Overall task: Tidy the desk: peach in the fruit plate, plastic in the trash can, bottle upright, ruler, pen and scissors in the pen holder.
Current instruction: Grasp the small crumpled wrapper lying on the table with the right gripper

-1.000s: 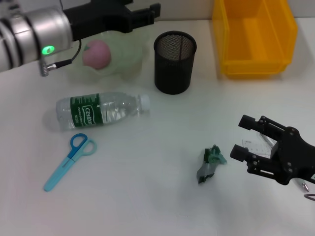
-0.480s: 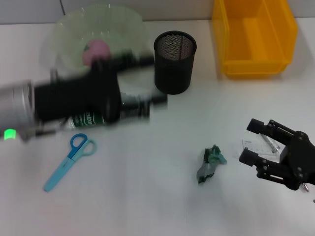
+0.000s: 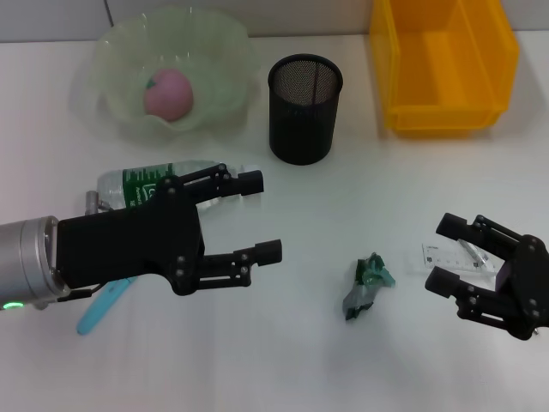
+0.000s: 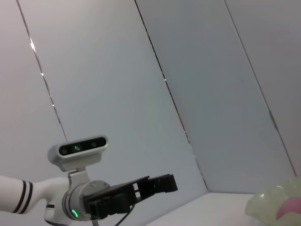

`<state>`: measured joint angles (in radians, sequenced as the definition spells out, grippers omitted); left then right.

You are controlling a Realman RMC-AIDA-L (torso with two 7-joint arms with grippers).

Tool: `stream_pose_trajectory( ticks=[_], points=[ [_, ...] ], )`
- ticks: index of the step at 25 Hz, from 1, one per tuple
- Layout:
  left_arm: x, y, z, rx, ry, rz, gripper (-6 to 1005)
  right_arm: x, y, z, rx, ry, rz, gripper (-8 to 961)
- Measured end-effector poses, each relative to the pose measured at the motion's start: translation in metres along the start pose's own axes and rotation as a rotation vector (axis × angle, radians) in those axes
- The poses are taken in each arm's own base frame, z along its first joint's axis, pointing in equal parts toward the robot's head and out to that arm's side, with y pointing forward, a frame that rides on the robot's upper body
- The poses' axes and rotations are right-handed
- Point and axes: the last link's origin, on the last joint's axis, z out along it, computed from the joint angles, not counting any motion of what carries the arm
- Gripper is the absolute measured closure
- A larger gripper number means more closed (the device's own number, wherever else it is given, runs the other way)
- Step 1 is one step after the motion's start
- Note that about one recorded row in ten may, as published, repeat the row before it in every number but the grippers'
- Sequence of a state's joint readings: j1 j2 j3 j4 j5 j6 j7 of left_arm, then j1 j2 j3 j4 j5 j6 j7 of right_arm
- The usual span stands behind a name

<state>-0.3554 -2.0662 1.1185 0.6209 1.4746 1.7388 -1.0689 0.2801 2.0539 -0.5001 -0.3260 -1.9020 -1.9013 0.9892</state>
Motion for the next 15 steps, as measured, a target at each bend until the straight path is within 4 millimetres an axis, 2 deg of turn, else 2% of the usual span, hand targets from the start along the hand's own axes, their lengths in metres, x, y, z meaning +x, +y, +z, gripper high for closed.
stream_pose_trajectory(
  ticks=[5,8,11,15],
  points=[
    [-0.002,0.002,0.001,-0.009,-0.004,-0.006,205,-0.003,0.005,-0.007,-0.023,0.001,-0.016,125],
    [-0.005,0.005,-0.002,-0.005,-0.004,-0.015,205,-0.012,0.011,-0.024,-0.035,-0.009,-0.025,124],
    [-0.006,0.006,-0.003,-0.001,-0.004,-0.019,206,-0.034,0.009,-0.042,-0.03,0.007,0.034,124],
    [-0.007,0.007,-0.004,0.001,-0.004,-0.022,207,-0.07,-0.003,-0.053,-0.007,0.158,0.078,126]
  ],
)
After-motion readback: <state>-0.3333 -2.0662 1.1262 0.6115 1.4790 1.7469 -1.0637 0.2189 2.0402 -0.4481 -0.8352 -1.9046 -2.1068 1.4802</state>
